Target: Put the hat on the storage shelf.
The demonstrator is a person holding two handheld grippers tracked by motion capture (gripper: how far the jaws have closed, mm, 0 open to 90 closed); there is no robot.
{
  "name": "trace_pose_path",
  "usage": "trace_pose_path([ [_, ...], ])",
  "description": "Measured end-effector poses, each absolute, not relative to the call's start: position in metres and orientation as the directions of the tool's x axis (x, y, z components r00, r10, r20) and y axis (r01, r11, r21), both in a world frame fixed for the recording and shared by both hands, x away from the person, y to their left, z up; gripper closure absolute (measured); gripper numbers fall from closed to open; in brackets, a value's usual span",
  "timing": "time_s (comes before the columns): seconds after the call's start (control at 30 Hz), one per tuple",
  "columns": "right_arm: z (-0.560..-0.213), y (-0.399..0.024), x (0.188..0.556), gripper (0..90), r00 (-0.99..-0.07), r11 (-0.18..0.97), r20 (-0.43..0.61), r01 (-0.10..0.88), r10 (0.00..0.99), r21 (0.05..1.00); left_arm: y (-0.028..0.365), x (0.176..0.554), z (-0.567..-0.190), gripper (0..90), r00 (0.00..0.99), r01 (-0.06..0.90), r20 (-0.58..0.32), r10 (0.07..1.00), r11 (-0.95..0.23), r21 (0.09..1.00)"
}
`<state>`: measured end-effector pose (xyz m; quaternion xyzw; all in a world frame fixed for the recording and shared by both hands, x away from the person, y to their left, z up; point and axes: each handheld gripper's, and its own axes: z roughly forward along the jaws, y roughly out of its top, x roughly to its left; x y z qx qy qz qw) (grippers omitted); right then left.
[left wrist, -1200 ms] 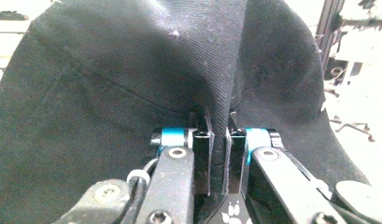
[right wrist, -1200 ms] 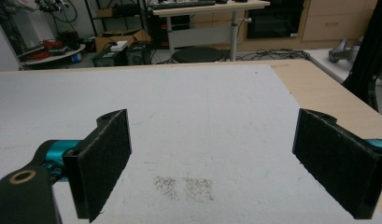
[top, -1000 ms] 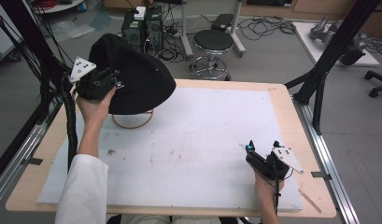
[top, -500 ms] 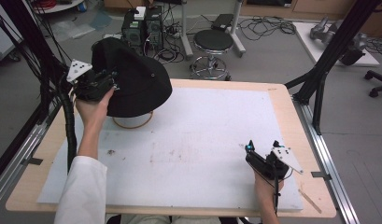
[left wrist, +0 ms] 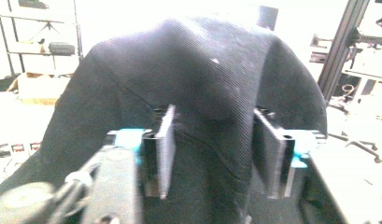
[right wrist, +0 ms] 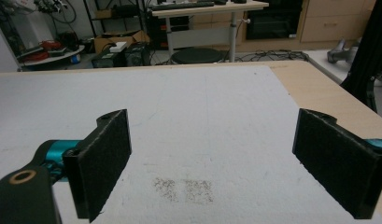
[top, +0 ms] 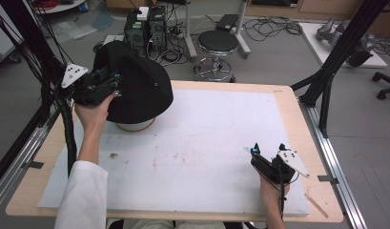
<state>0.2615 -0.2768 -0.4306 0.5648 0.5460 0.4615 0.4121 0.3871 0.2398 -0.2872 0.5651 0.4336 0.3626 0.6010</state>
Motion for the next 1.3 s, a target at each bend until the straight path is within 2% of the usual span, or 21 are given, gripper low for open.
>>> trace_pose_path([
  [0.1, -0.431, -0.277, 0.262, 10.7, -0.023, -0.059, 0.066, 0.232, 0.998, 0.971, 0.241, 0.384, -0.288, 39.3, 0.359, 0.025, -0.104, 0.928, 0.102, 0.994],
  [0.33, -0.43, -0.277, 0.262, 10.7, -0.023, -0.064, 0.071, 0.236, 0.997, 0.97, 0.247, 0.378, -0.285, 32.9, 0.341, 0.008, -0.1, 0.935, 0.104, 0.995],
  [0.73, -0.43, -0.277, 0.262, 10.7, -0.026, -0.064, 0.072, 0.239, 0.997, 0.969, 0.256, 0.359, -0.285, 30.3, 0.342, -0.034, -0.063, 0.938, 0.079, 0.996],
  [0.97, -0.43, -0.276, 0.262, 10.7, -0.027, -0.068, 0.076, 0.236, 0.997, 0.969, 0.266, 0.348, -0.287, 29.3, 0.346, -0.056, -0.083, 0.934, 0.109, 0.992],
  [1.17, -0.43, -0.276, 0.262, 10.7, -0.027, -0.071, 0.08, 0.237, 0.996, 0.969, 0.27, 0.337, -0.293, 25.0, 0.352, -0.111, -0.024, 0.936, 0.067, 0.992],
  [1.3, -0.43, -0.277, 0.262, 10.7, -0.025, -0.075, 0.083, 0.237, 0.996, 0.969, 0.272, 0.329, -0.299, 24.4, 0.35, -0.125, -0.019, 0.936, 0.066, 0.99],
])
